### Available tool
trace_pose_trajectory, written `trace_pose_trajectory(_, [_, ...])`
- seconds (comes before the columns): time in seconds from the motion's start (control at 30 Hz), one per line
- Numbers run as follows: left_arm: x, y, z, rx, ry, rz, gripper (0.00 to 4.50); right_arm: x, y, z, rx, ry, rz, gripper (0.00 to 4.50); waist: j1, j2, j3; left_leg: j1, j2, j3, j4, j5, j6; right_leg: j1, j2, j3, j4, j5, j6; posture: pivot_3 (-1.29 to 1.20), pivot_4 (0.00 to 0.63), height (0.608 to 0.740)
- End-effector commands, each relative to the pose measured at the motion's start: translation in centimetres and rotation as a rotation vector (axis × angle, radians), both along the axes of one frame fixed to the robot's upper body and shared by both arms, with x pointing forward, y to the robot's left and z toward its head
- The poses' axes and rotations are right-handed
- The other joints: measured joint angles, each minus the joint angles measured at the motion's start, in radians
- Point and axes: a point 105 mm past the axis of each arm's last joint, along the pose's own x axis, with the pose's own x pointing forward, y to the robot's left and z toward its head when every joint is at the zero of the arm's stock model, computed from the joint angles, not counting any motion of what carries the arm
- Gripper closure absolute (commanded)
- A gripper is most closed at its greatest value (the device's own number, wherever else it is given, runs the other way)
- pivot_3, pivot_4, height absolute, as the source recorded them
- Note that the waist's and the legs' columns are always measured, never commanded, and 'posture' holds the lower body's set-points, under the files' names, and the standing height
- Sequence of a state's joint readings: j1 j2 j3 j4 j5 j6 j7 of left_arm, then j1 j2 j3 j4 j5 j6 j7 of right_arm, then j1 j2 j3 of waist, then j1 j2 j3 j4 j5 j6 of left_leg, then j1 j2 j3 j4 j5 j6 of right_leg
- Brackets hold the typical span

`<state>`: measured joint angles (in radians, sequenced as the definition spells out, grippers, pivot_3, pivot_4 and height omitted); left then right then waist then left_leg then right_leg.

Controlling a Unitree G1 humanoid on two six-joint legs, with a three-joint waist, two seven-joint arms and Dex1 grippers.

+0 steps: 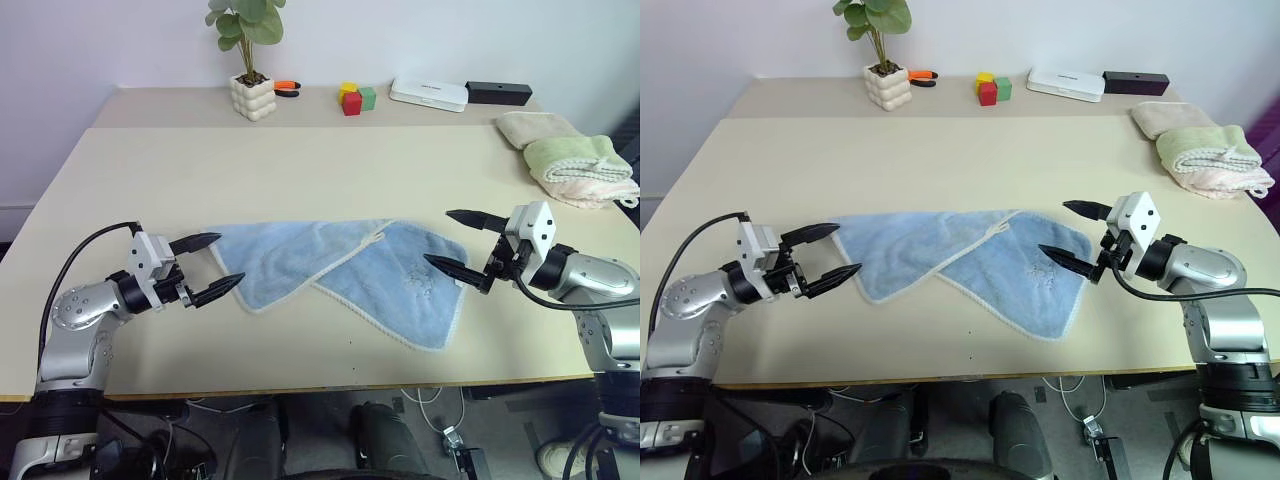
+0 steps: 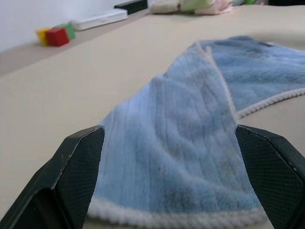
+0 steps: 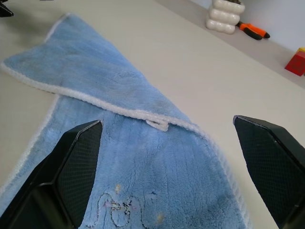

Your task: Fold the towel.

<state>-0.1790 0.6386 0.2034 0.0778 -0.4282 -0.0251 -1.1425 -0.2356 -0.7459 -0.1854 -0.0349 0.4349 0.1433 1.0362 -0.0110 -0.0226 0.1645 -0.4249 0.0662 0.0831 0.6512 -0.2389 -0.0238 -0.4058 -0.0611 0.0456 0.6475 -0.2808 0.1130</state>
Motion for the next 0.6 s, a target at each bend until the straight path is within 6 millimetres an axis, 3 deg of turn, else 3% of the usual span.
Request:
trace_pose_trajectory(0.03, [-0.2, 0.0, 0.9, 0.025, -0.016, -0.059, 0.03, 0.0, 0.5, 1.6, 0.006, -0.081, 0.003, 0.00, -0.001, 0.000, 0.000, 0.000, 0.000, 0.000, 0.000, 0.000, 0.000, 0.000, 0.000, 0.000, 0.000, 0.000, 0.000, 0.00, 0.150, 0.735])
trace_pose_trajectory(0.23, [-1.6, -0.7, 0.0, 0.164, 0.032, -0.206, 0.03, 0.2, 2.2, 1.6, 0.049, -0.118, 0.014, 0.00, -0.002, 0.000, 0.000, 0.000, 0.000, 0.000, -0.001, 0.000, 0.000, -0.001, 0.000, 0.000, 0.000, 0.000, 0.000, 0.00, 0.150, 0.735])
trace_pose_trajectory(0.33, [-1.6, -0.3, -0.8, 0.233, 0.059, -0.246, 0.03, 0.0, 3.4, 1.4, 0.058, -0.133, 0.020, 0.00, 0.000, 0.000, 0.000, 0.000, 0.000, 0.000, 0.000, 0.000, 0.000, -0.001, 0.000, 0.000, 0.000, 0.000, -0.001, 0.00, 0.150, 0.735])
trace_pose_trajectory(0.4, [-1.7, -1.7, -1.3, 0.263, 0.075, -0.304, 0.03, -0.2, 3.9, 1.6, 0.085, -0.152, 0.023, 0.00, 0.001, 0.000, 0.000, 0.000, 0.000, 0.000, 0.000, 0.000, 0.000, -0.001, 0.000, 0.000, 0.000, -0.001, -0.002, 0.00, 0.150, 0.735])
trace_pose_trajectory(0.6, [-1.1, -1.9, -2.1, 0.351, 0.021, -0.329, 0.03, -0.2, 6.4, 1.8, 0.137, -0.183, 0.025, 0.00, 0.000, 0.000, 0.000, 0.000, 0.000, 0.000, 0.000, 0.000, 0.000, -0.001, 0.000, 0.000, 0.000, -0.001, -0.003, 0.00, 0.150, 0.735])
